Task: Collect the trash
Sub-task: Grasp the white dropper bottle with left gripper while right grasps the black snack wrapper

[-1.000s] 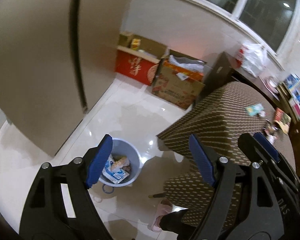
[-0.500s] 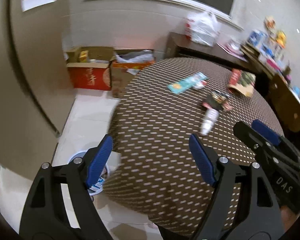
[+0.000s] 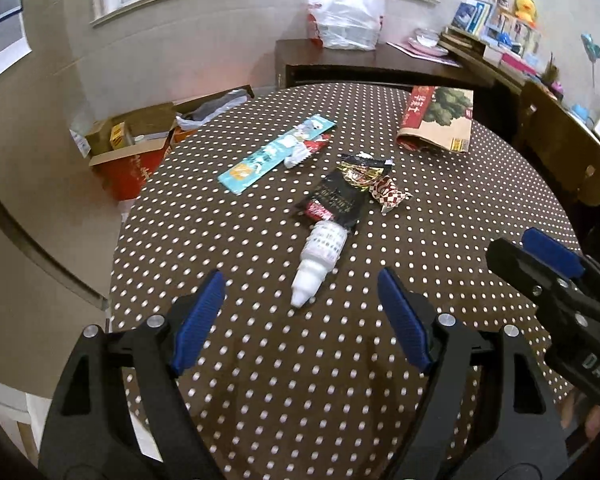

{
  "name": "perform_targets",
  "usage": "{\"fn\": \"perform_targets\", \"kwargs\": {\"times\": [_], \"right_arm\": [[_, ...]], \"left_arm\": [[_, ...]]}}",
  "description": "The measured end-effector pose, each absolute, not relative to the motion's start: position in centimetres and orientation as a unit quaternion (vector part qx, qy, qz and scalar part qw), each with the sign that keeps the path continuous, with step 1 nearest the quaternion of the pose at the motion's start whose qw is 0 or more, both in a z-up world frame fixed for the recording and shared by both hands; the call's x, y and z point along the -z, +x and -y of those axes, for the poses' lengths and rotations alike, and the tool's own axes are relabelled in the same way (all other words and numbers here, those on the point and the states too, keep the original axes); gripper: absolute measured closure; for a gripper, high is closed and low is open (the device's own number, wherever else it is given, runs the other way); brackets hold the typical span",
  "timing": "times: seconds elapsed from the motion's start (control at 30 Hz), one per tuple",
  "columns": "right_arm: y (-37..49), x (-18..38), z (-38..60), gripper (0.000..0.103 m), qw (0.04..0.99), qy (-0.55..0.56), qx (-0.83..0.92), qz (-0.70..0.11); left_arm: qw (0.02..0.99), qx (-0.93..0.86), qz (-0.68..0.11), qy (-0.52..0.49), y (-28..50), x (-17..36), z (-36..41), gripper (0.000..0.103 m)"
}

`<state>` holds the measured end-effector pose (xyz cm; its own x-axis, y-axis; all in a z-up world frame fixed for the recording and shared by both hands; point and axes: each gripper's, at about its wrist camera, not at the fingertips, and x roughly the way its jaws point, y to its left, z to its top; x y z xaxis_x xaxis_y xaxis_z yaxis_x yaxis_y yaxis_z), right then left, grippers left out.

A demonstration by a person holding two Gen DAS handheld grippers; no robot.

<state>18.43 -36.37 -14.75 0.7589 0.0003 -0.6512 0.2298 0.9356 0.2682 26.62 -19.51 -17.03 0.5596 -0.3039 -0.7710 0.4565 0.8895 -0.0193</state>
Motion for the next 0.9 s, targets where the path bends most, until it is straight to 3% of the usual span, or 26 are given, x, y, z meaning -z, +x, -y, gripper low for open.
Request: {"fn": "perform_targets", "kwargs": {"times": [0.2,0.33,0.37,0.9], "right_arm": [[19.8,15.2,37.2,0.037,0.916,0.182,0.055,-0.354],[20.9,15.4,37.0,0.037,0.912,0.190,0.047,-0.360],[21.1,15.4,36.9,0.037,0.912,0.191,0.046,-0.361],[29.4,17.0,32.1,0.037,0.891,0.203,0.018,-0.405]], "left_arm": [[0.866,0.231,-0.432,0.102,28.1,18.6,20.9,0.047],[0.857,0.248,-0.443,0.094,28.9,19.4,21.0,0.074],[0.858,0.250,-0.440,0.091,29.0,19.5,20.9,0.077],[0.898,0.181,-0.401,-0.004,31.6,16.8,11.7,0.078]]}}
